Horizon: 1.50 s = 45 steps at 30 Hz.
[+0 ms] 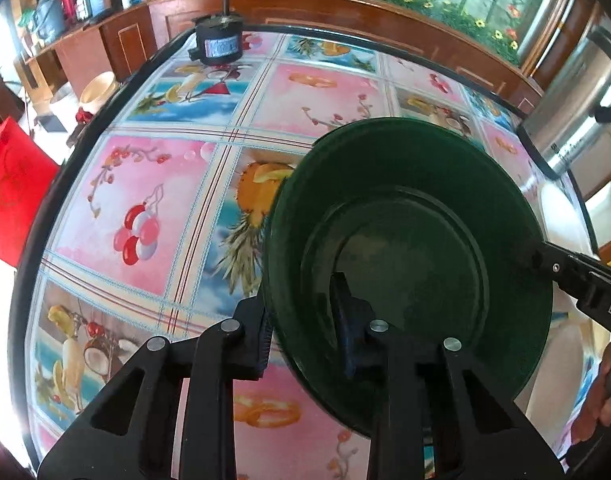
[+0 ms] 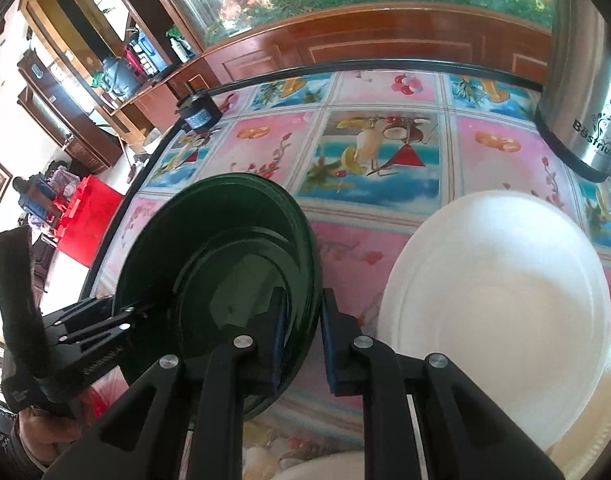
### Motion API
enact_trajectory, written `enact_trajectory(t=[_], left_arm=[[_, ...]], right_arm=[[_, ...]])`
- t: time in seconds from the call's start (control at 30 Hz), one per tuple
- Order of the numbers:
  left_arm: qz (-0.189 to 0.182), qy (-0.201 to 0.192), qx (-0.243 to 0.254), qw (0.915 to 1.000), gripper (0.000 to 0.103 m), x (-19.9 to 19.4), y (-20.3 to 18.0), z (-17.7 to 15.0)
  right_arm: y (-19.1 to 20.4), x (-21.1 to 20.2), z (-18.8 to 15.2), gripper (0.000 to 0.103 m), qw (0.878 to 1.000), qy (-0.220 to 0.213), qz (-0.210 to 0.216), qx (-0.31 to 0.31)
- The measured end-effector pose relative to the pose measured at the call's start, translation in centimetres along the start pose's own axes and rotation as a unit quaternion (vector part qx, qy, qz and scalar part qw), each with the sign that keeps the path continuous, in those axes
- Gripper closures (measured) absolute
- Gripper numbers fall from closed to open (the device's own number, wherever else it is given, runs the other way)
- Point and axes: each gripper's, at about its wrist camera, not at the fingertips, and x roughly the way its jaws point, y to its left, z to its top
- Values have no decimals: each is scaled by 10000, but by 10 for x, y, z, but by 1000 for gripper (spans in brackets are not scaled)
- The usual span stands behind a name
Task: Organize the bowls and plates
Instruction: 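Lift the green basin with the left gripper and carry it over the red plates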
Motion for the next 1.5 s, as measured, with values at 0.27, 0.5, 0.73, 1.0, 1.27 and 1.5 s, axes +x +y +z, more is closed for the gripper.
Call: enact_trajectory(t=[0.27,0.5,0.73,1.0,1.27,1.5], left_arm=[[-19,-207,50,9998,77,-28,1,-13],[-5,-231,91,9997,77,-40,2,-26],[-89,-373,138,9992,77,-67,0,-42],[-236,-456,175,9985,77,-96,1,-65],[-298,-545,223,9978,77,-119,3,-92],[-294,-655,192,9972,77,-140,17,-114]], right_arm=[[8,-14,-16,88,10000,-62,2,44],[14,-19,-28,88,10000,-24,-15,48],[22,-42,-38,88,9998,-208,-10,48],[36,-68,-57,88,9992,-376,-101,-21],[49,-91,-83,86,9987,-484,-137,-105],[66,-103,-106,84,9983,-528,-103,-213]])
